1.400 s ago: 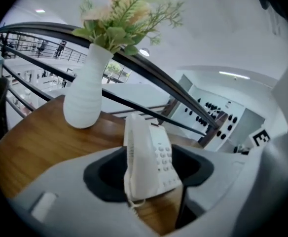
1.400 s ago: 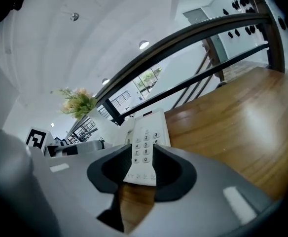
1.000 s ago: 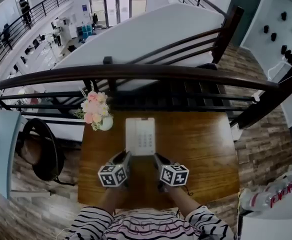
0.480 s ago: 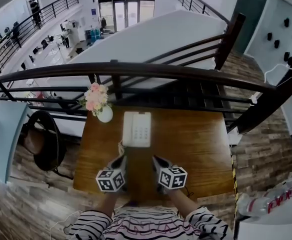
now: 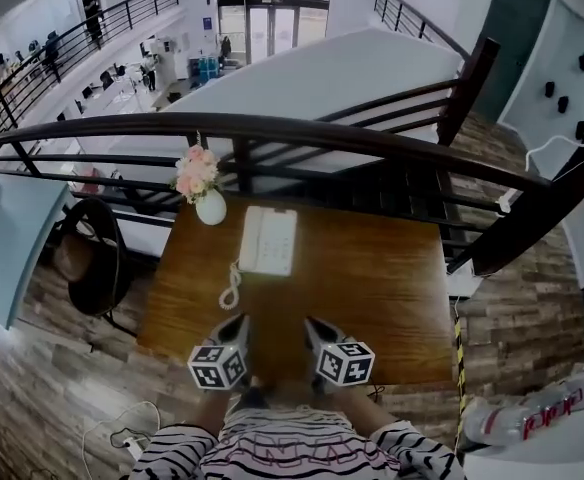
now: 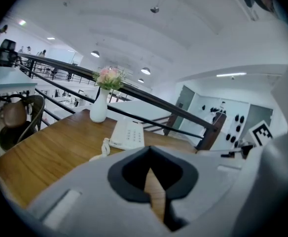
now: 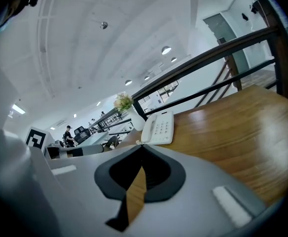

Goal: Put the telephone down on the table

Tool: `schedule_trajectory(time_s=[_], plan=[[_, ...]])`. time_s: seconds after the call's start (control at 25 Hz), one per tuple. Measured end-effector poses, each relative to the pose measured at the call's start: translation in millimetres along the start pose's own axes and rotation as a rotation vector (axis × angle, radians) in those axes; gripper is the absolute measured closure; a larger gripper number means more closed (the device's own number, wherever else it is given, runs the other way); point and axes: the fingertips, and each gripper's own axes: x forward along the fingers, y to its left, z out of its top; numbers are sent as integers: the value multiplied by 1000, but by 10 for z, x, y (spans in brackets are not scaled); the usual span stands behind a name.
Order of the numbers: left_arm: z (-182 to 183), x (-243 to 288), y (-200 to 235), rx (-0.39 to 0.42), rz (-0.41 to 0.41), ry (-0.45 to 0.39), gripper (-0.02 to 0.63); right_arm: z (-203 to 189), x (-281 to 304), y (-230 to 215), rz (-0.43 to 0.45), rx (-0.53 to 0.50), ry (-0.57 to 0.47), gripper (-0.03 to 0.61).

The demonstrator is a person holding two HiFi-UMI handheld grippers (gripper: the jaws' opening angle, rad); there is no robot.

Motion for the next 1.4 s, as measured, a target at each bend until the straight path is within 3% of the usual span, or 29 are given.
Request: schedule_trajectory(time_s=[0.72, 1.4], plan=[[-391, -732, -870, 31, 49, -83, 612, -270, -1122, 79, 63, -55, -10, 580], [-654, -865, -1201, 41, 76, -86, 612, -402, -1473, -100, 67, -71, 1, 580]])
